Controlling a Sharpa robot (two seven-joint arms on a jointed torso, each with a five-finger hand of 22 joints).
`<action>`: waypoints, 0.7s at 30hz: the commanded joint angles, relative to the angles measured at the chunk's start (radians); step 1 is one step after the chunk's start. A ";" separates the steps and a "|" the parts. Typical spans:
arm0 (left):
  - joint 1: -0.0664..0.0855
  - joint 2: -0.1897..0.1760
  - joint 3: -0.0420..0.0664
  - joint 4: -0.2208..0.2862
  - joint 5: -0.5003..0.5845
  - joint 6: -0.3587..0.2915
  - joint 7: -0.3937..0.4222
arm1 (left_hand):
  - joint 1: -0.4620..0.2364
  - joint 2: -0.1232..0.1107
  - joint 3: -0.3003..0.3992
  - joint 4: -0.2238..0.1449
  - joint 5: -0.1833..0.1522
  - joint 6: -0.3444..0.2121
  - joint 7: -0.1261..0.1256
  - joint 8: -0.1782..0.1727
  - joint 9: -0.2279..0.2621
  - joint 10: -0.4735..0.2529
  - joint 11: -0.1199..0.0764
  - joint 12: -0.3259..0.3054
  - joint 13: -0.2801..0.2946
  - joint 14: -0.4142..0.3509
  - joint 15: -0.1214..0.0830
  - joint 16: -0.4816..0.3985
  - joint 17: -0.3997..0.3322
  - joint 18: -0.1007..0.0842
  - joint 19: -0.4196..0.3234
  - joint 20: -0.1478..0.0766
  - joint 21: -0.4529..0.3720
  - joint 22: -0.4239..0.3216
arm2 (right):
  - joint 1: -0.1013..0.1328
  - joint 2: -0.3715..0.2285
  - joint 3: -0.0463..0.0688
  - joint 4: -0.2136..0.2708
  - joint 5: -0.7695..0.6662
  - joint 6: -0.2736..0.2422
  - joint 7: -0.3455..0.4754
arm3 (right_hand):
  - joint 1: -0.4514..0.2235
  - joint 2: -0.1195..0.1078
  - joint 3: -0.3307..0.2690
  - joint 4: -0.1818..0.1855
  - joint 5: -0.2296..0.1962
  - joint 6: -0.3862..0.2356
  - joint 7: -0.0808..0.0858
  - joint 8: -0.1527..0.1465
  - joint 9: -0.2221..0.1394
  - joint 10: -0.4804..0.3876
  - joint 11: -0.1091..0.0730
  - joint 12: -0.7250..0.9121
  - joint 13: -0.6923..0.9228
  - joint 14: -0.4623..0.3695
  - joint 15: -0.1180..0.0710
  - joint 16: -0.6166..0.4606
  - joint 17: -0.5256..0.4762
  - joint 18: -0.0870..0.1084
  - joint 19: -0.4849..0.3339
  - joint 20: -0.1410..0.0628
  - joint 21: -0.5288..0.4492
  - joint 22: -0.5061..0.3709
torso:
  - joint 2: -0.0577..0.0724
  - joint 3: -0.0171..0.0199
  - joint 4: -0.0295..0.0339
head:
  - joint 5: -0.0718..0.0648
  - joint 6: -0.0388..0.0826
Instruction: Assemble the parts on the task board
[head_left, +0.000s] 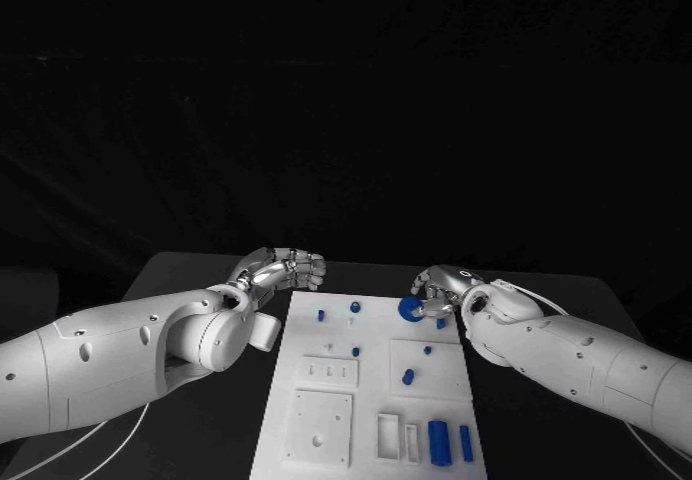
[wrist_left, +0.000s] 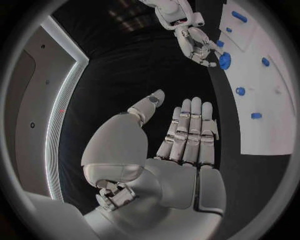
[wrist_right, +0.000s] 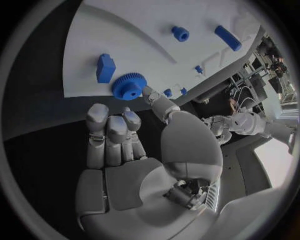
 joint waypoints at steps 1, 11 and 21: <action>0.001 0.000 0.001 0.005 -0.004 0.013 0.014 | -0.008 0.000 0.002 -0.007 -0.007 0.004 0.002 -0.003 0.001 -0.003 0.002 -0.004 -0.001 0.005 0.003 0.002 0.001 0.016 -0.001 -0.004 0.005 0.021 | -0.003 0.007 -0.001 -0.012 -0.007 0.016 0.010 | -0.006 0.006 -0.005 0.001 0.005 -0.003 0.000 -0.002 -0.001 -0.006 -0.002 0.007 0.002 -0.004 0.001 0.005 0.002 0.062 0.004 -0.012 0.006 0.023 | 0.002 -0.0004 0.0006 | 0.000 -0.001; 0.001 -0.003 0.001 0.026 -0.004 0.015 0.012 | -0.008 -0.001 0.002 -0.007 -0.007 0.003 0.003 -0.003 0.001 -0.004 0.003 -0.006 -0.001 0.005 0.003 0.001 0.001 0.015 -0.001 -0.004 0.005 0.021 | -0.006 0.030 -0.006 -0.043 -0.008 0.027 0.013 | -0.005 0.014 -0.002 0.003 0.011 -0.002 0.001 -0.002 -0.001 -0.008 -0.001 0.011 0.003 -0.004 0.002 0.004 0.006 0.062 0.002 -0.013 0.009 0.022 | 0.002 -0.0007 0.0014 | 0.000 -0.003; 0.002 -0.005 0.001 0.034 -0.004 0.015 0.011 | -0.009 -0.001 0.002 -0.007 -0.007 0.003 0.003 -0.004 0.000 -0.005 0.003 -0.007 -0.002 0.004 0.003 0.001 0.002 0.015 -0.002 -0.004 0.006 0.021 | -0.006 0.041 -0.006 -0.073 -0.008 0.033 0.013 | -0.006 0.023 0.004 0.006 0.009 0.000 0.001 0.000 -0.001 -0.011 -0.001 0.013 0.002 -0.004 0.002 0.003 0.009 0.062 0.000 -0.013 0.012 0.022 | 0.002 0.0008 0.0003 | 0.002 -0.007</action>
